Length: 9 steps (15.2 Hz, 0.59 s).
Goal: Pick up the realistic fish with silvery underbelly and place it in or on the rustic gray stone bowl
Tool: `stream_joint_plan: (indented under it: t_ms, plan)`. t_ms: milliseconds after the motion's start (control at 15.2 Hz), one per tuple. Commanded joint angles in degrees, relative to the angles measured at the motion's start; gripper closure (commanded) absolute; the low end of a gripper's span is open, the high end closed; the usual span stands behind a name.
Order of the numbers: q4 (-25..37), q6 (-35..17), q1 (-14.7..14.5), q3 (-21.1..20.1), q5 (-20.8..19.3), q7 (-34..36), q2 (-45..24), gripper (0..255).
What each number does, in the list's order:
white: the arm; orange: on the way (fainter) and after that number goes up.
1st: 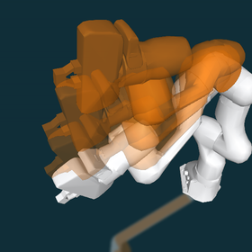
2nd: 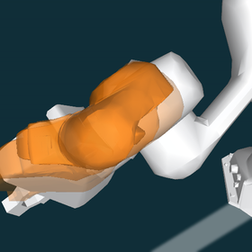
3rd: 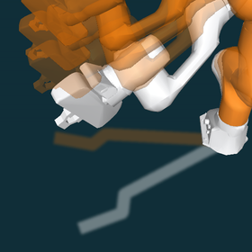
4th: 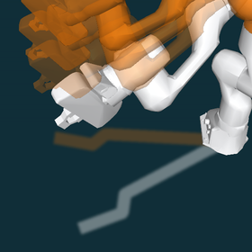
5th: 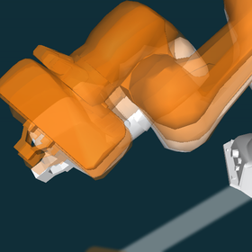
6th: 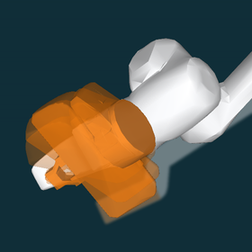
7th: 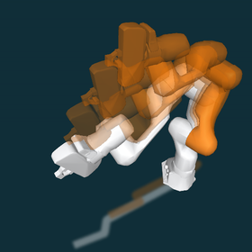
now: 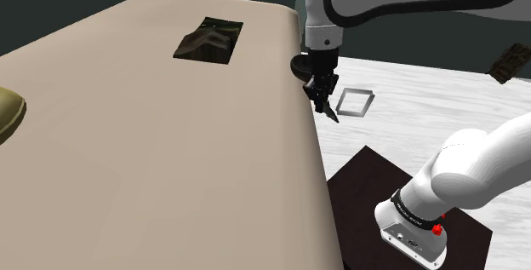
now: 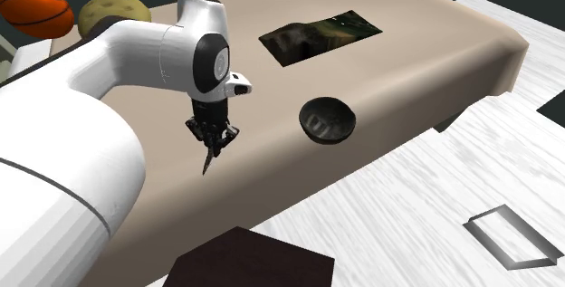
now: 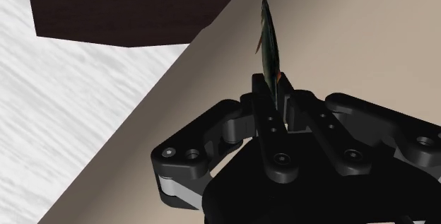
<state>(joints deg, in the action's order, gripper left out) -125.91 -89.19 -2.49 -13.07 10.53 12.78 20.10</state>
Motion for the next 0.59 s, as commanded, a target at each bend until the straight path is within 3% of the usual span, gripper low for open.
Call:
stream_joint_plan:
  t_ms: [0, 528]
  plan:
    - [1.22, 1.53, 0.04, 0.15, -0.05, 0.08, 0.28, 255]
    - [6.91, 7.21, 0.16, 0.55, -0.23, 0.66, 0.29, 255]
